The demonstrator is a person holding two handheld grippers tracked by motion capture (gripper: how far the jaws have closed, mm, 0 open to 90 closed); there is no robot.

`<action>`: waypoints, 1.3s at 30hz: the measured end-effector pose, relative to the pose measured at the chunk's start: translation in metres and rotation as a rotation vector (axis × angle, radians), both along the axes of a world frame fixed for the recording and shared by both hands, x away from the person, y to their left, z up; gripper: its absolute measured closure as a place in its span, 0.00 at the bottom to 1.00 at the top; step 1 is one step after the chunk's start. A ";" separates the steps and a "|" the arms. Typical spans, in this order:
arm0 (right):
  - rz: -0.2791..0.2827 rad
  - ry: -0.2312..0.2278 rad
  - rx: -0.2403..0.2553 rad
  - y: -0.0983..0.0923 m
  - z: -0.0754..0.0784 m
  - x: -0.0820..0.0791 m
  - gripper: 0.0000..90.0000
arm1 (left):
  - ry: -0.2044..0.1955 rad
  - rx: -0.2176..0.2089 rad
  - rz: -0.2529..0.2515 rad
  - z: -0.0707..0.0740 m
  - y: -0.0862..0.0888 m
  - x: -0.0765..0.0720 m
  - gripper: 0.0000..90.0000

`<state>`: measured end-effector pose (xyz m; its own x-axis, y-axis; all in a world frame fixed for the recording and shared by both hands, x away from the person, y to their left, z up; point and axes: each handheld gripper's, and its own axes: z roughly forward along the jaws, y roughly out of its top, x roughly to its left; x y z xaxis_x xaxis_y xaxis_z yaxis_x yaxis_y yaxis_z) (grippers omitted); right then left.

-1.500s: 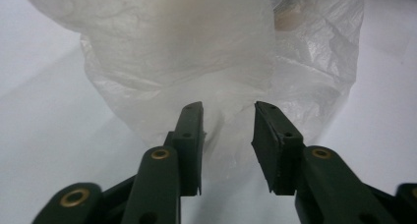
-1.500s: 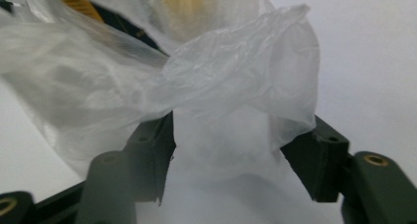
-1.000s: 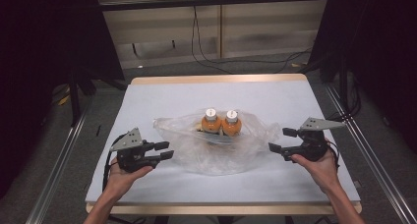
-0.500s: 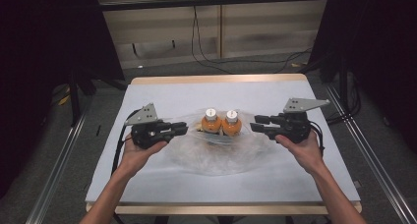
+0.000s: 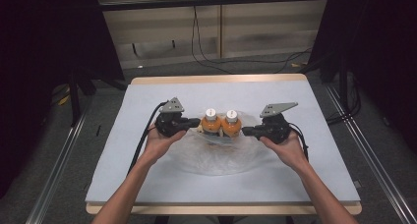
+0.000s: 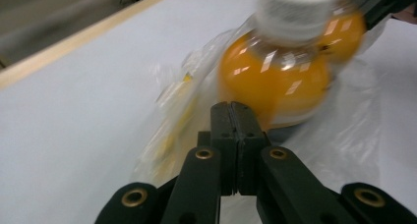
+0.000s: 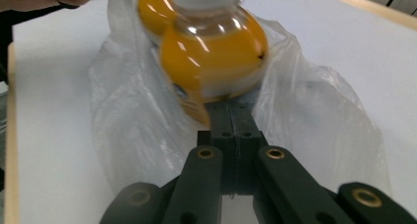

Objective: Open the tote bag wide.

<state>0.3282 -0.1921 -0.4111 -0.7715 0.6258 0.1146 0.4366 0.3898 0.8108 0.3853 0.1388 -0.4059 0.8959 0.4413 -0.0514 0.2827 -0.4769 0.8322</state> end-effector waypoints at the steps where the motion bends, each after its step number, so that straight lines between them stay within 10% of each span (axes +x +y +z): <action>1: 0.000 0.000 0.000 0.000 0.000 0.000 1.00 | 0.012 0.003 0.002 -0.003 0.000 0.002 0.99; 24: 0.025 0.112 -0.150 0.007 -0.052 0.033 1.00 | 0.119 0.227 -0.085 -0.058 -0.018 0.014 0.98; 39: 0.037 0.071 -0.336 0.004 -0.060 0.030 1.00 | 0.042 0.419 -0.105 -0.060 -0.020 0.001 0.98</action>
<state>0.3583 -0.1877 -0.4716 -0.7916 0.6098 -0.0390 0.4684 0.6465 0.6022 0.3860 0.1187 -0.4654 0.9380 0.3382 0.0753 0.2441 -0.7993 0.5492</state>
